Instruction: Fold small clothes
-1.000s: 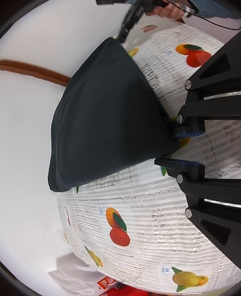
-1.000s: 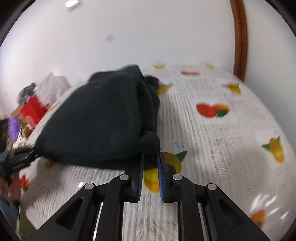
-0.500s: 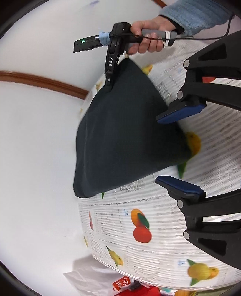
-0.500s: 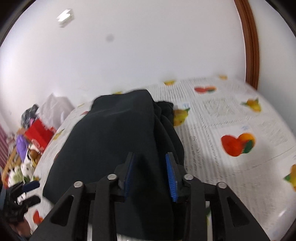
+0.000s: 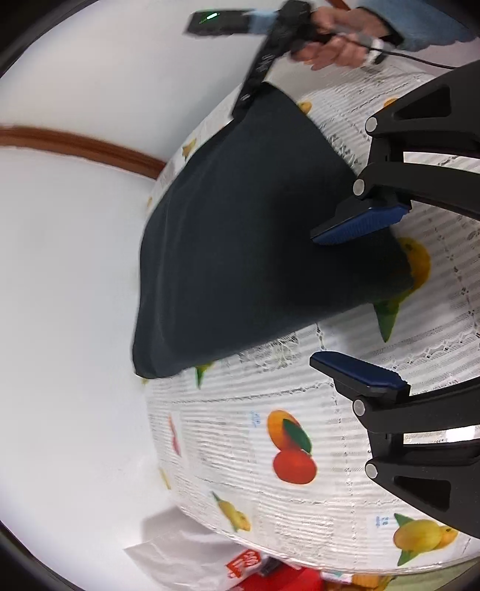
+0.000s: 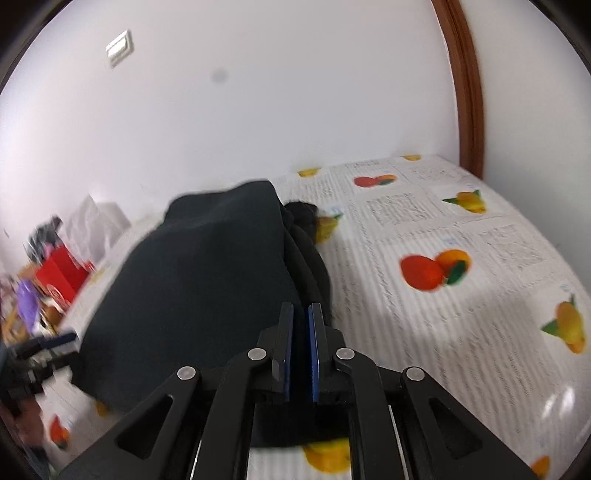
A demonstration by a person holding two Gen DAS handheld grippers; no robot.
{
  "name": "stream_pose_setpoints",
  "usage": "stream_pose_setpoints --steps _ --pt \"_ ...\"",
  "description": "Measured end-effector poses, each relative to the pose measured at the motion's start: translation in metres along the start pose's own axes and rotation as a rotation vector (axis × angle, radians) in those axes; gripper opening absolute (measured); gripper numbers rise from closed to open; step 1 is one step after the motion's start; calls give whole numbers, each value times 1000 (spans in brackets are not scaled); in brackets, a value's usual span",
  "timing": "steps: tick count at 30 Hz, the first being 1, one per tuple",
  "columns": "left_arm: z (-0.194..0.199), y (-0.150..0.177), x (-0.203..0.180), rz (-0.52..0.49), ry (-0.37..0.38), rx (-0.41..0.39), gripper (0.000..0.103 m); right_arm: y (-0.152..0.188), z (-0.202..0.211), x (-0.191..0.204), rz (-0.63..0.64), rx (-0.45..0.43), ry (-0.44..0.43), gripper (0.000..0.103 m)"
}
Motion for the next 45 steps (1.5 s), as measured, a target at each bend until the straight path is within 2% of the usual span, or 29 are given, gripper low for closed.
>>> stream_pose_setpoints --steps 3,6,9,12,15,18,25,27,29,30,32,34,35,39,42,44,45 --pt "-8 8 1 12 11 38 60 11 11 -3 70 31 42 8" --pt "-9 15 -1 -6 29 57 59 3 26 -5 87 44 36 8" --pt "-4 4 1 12 46 55 59 -22 32 3 120 24 17 15" --pt "-4 -16 5 7 20 22 59 -48 19 22 171 29 -8 27" --pt "-11 -36 11 9 -6 15 59 -70 -7 39 182 34 -44 32" --pt "-22 -53 19 13 -13 24 60 -90 -47 48 139 86 -74 33" --pt "-55 -80 32 2 6 21 63 -114 -127 49 69 187 -71 36" --pt "-71 -83 35 7 10 46 63 -116 -151 48 41 233 -66 36" --pt "-83 -82 35 7 25 73 63 -120 -172 44 -6 242 -50 36" --pt "-90 -81 35 6 35 88 64 -121 -181 42 -38 243 -39 35" --pt "-100 -78 35 -13 23 111 66 -125 -192 44 -40 257 -118 3" --pt "-101 -76 35 -24 31 103 66 -136 -177 42 -13 125 -127 3" --pt "-100 -76 36 -21 35 102 66 -137 -173 41 -4 91 -132 3" --pt "-99 -77 39 1 50 108 66 -123 -181 45 58 123 -74 3" --pt "-98 -78 39 -7 41 103 66 -127 -177 46 54 114 -51 10" --pt "-99 -78 38 -9 35 101 66 -127 -176 45 49 119 -59 29" --pt "-99 -78 37 -8 33 101 65 -127 -180 44 47 130 -66 35"
Point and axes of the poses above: each gripper's, at about its wrist camera, not at the fingertips, and z roughly against the way its jaws point, x to its left, y to its underside, the point moved 1 cm from there along -z, roughly the way its jaws point, and after that the axes turned 11 degrees about -x, right-handed, at the moved point
